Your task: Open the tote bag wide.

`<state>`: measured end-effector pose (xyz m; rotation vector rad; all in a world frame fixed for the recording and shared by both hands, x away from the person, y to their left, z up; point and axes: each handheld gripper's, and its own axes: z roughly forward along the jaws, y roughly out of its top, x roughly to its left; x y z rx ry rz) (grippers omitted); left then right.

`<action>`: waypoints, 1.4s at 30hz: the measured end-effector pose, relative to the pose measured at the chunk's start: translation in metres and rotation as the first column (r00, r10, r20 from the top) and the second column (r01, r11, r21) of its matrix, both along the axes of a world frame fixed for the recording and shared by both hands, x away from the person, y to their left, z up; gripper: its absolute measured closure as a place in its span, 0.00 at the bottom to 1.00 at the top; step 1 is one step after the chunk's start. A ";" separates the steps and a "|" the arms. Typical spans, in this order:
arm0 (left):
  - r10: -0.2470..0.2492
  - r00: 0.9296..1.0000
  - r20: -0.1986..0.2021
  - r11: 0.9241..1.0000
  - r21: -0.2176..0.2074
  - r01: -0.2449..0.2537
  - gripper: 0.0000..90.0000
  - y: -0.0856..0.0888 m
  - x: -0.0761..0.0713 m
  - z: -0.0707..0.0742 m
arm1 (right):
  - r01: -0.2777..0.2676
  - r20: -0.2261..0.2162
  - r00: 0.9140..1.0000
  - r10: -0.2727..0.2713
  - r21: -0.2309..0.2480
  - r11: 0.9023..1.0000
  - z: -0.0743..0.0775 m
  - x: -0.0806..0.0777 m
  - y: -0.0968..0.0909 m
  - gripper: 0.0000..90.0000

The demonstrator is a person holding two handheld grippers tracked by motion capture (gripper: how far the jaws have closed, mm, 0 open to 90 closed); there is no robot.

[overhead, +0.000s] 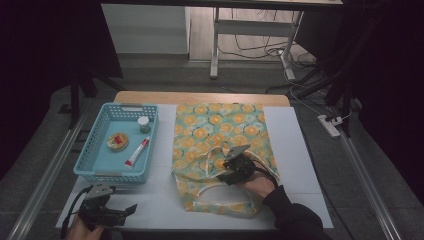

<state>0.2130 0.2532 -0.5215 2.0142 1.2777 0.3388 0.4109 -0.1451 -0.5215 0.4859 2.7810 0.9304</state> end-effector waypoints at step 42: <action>0.006 1.000 -0.010 1.000 -0.007 -0.006 0.00 0.001 0.001 0.000 | 0.023 -0.054 0.998 -0.010 0.251 0.968 0.094 0.048 0.020 1.00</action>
